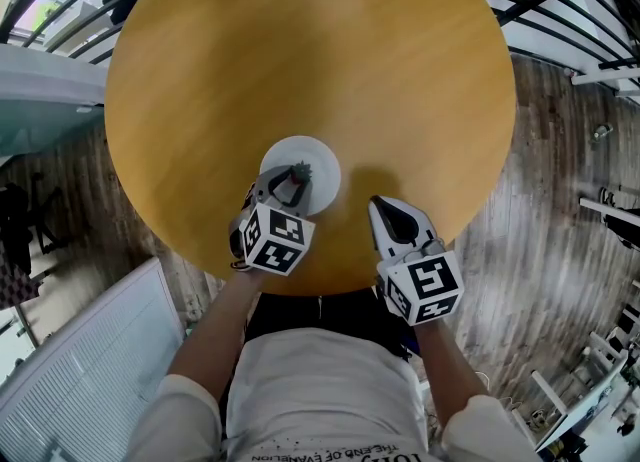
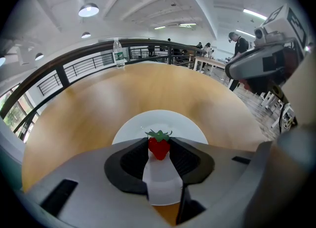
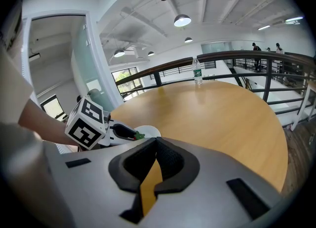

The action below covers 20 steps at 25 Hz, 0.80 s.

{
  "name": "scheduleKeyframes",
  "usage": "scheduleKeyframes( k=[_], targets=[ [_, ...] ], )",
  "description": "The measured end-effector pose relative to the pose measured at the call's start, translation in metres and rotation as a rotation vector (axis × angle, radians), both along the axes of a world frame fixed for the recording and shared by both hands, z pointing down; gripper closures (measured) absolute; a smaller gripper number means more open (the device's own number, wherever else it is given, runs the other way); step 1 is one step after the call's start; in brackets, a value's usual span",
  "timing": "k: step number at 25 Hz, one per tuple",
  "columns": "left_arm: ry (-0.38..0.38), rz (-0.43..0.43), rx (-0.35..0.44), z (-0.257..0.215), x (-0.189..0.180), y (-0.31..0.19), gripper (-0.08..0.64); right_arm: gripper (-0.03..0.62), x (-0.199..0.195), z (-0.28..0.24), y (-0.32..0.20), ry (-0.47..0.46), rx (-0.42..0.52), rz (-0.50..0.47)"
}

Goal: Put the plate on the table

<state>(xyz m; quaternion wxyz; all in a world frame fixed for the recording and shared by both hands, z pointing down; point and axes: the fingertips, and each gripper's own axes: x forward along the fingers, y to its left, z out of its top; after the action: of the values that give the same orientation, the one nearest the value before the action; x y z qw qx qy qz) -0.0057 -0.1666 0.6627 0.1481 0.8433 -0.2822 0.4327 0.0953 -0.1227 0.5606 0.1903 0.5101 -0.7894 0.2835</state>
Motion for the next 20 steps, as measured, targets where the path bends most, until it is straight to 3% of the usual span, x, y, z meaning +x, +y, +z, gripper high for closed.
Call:
scheduleKeyframes(
  k=[14, 20],
  targets=[
    [-0.001, -0.001, -0.014, 0.000, -0.003, 0.000, 0.368, 0.572, 0.001, -0.002, 0.000, 0.000, 0.003, 0.011],
    [0.038, -0.018, 0.002, -0.018, -0.006, 0.002, 0.359, 0.572, -0.001, -0.013, 0.000, -0.001, 0.025, 0.012]
  ],
)
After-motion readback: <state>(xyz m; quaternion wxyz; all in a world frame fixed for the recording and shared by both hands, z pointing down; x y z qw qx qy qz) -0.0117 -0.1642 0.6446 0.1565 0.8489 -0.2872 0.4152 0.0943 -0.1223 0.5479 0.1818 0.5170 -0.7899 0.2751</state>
